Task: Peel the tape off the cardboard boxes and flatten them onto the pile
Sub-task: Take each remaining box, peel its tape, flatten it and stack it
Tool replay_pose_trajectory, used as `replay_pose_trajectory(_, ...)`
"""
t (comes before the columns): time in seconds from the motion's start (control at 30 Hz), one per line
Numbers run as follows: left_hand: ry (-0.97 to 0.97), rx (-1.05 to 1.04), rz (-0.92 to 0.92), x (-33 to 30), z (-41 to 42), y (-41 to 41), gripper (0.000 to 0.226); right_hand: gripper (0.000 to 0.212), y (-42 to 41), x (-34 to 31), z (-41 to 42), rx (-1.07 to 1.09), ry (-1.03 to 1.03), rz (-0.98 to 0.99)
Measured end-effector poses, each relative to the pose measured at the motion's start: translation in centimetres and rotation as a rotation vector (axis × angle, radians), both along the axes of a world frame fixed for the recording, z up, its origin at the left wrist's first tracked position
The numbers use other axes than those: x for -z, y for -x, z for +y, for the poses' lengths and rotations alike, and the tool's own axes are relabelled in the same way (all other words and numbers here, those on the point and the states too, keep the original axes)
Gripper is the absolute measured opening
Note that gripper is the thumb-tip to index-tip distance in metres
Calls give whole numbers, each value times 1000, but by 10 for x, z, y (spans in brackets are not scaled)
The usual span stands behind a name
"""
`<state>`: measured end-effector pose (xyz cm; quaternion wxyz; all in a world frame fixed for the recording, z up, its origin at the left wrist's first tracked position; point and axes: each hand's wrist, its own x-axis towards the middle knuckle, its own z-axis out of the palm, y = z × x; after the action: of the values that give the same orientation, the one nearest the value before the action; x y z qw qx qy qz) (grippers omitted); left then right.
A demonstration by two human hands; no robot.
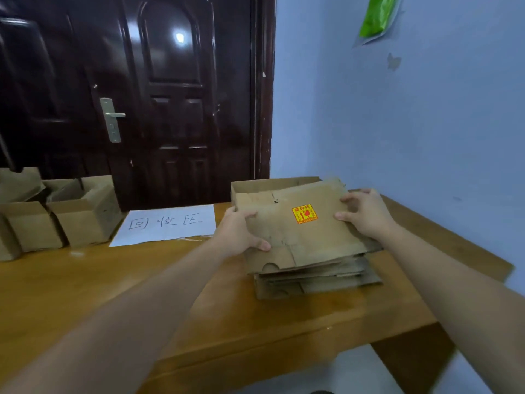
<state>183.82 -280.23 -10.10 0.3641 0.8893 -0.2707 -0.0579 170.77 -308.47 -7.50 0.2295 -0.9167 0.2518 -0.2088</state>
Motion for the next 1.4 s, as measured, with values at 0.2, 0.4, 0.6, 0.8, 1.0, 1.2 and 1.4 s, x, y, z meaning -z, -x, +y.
replay_pose_trajectory(0.2, -14, 23, 78, 19, -31, 11, 89, 41, 4, 41, -25, 44, -15, 94)
replay_pose_trajectory(0.4, -341, 85, -66, 41, -33, 3, 75, 72, -2, 68, -18, -112, -14, 347)
replay_pose_trajectory(0.6, -546, 121, -378, 46, -53, 4, 107, 65, -8, 47, -7, -176, 152, 600)
replay_pose_trajectory(0.8, -457, 138, -258, 65, -59, -1, 125, 83, -4, 40, 8, -166, 161, 687)
replay_pose_trajectory(1.0, -591, 183, -272, 67, -58, 3, 109, 74, -18, 44, 12, -172, 181, 692)
replay_pose_trajectory(1.2, -567, 176, -272, 70, -58, 1, 108, 74, -14, 40, 19, -250, 179, 720)
replay_pose_trajectory(1.4, -553, 170, -275, 74, -57, 2, 104, 86, -17, 53, 27, -181, 201, 697)
